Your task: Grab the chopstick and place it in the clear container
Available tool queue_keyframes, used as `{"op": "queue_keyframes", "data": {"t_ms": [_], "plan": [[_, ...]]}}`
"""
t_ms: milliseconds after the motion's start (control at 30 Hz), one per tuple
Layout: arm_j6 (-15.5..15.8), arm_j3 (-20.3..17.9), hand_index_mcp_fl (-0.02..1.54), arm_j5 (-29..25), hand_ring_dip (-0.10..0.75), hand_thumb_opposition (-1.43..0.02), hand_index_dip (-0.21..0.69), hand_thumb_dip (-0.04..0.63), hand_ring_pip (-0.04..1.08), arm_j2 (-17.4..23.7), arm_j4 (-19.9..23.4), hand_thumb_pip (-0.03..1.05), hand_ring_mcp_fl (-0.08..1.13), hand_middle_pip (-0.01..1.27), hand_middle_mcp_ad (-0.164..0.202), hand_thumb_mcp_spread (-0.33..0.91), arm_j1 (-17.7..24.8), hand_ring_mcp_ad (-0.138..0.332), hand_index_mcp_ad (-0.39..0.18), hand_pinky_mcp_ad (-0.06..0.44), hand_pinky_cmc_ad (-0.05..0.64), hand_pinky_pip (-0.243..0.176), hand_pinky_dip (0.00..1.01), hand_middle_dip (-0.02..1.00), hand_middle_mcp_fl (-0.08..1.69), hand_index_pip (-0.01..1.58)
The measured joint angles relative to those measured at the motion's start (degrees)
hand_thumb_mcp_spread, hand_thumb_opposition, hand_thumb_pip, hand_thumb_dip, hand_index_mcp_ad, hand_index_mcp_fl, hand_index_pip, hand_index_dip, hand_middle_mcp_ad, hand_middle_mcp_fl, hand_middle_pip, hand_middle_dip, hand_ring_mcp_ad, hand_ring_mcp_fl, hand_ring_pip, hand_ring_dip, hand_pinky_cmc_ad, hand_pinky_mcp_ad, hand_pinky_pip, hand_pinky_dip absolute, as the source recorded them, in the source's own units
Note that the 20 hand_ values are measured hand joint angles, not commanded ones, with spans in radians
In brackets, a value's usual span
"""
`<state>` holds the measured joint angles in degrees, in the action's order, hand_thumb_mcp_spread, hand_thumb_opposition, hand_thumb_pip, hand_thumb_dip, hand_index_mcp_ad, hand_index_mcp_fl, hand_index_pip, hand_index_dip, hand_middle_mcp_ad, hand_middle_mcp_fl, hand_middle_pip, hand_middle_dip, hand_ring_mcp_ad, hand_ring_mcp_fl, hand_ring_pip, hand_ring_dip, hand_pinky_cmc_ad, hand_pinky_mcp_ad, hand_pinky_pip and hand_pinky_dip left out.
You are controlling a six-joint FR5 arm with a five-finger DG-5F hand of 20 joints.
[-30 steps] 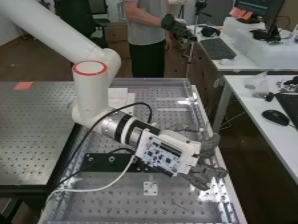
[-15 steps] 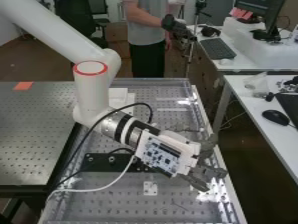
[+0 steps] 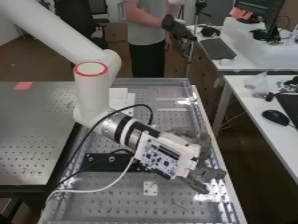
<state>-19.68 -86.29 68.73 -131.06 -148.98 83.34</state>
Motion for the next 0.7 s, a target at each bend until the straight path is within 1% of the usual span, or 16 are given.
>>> {"op": "queue_keyframes", "data": {"t_ms": [67, 100, 167, 200, 233, 333, 433, 467, 567, 633, 700], "plan": [[0.1, 0.0, 0.95, -0.4, 0.468, -0.98, 0.283, 0.244, 0.10, 0.0, 0.3, 0.46, 0.35, 0.16, 0.005, 0.72, 0.0, 0.000, -0.288, 0.311, 0.415, -0.084, 0.18, 0.74, 1.14, 0.77], [0.1, -0.1, 0.95, -0.6, 0.468, -0.98, 0.279, 0.241, 0.10, 0.0, 0.4, 0.46, 0.34, 0.16, 0.000, 0.72, 0.1, 0.000, -0.288, 0.311, 0.415, -0.079, 0.18, 0.74, 1.15, 0.77], [0.1, 0.0, 0.94, -1.1, 0.466, -0.98, 0.279, 0.239, 0.12, 0.0, 0.5, 0.46, 0.36, 0.17, 0.002, 0.74, 0.1, 0.000, -0.288, 0.314, 0.415, -0.065, 0.18, 0.74, 1.18, 0.77], [0.0, 0.0, 0.95, -1.2, 0.468, -0.99, 0.279, 0.241, 0.12, -0.1, 0.5, 0.45, 0.38, 0.18, 0.005, 0.73, 0.1, 0.000, -0.288, 0.311, 0.415, -0.068, 0.18, 0.74, 1.19, 0.76], [0.0, -0.1, 0.96, -1.2, 0.471, -1.00, 0.283, 0.239, 0.12, -0.1, 0.5, 0.45, 0.38, 0.17, 0.005, 0.73, 0.1, 0.000, -0.290, 0.311, 0.415, -0.068, 0.18, 0.74, 1.19, 0.76], [0.2, 0.0, 0.99, -1.2, 0.471, -1.01, 0.279, 0.236, 0.12, -0.1, 0.8, 0.44, 0.39, 0.17, 0.002, 0.76, 0.2, 0.000, -0.286, 0.311, 0.417, -0.051, 0.18, 0.73, 1.23, 0.76], [0.4, 0.1, 1.02, -1.4, 0.469, -1.02, 0.279, 0.237, 0.12, -0.1, 0.8, 0.43, 0.41, 0.18, 0.005, 0.77, 0.2, -0.002, -0.286, 0.311, 0.403, -0.051, 0.18, 0.73, 1.23, 0.72], [0.5, 0.2, 1.02, -1.6, 0.473, -1.03, 0.279, 0.237, 0.12, -0.1, 0.8, 0.43, 0.43, 0.18, 0.005, 0.77, 0.2, 0.000, -0.286, 0.311, 0.403, -0.051, 0.18, 0.73, 1.23, 0.72], [1.1, 0.4, 1.05, -1.5, 0.466, -1.05, 0.283, 0.237, 0.11, -0.1, 1.0, 0.43, 0.43, 0.18, 0.005, 0.77, 0.3, 0.000, -0.286, 0.311, 0.398, -0.051, 0.18, 0.73, 1.27, 0.71], [1.7, 0.7, 1.07, -1.4, 0.480, -1.05, 0.283, 0.237, 0.11, -0.1, 1.0, 0.43, 0.44, 0.18, 0.002, 0.78, 0.3, 0.000, -0.286, 0.312, 0.396, -0.051, 0.18, 0.73, 1.28, 0.71], [2.3, 1.0, 1.11, -1.1, 0.497, -1.07, 0.281, 0.237, 0.12, -0.1, 1.0, 0.44, 0.46, 0.17, 0.002, 0.79, 0.3, 0.000, -0.290, 0.311, 0.394, -0.035, 0.18, 0.72, 1.29, 0.68]]}}
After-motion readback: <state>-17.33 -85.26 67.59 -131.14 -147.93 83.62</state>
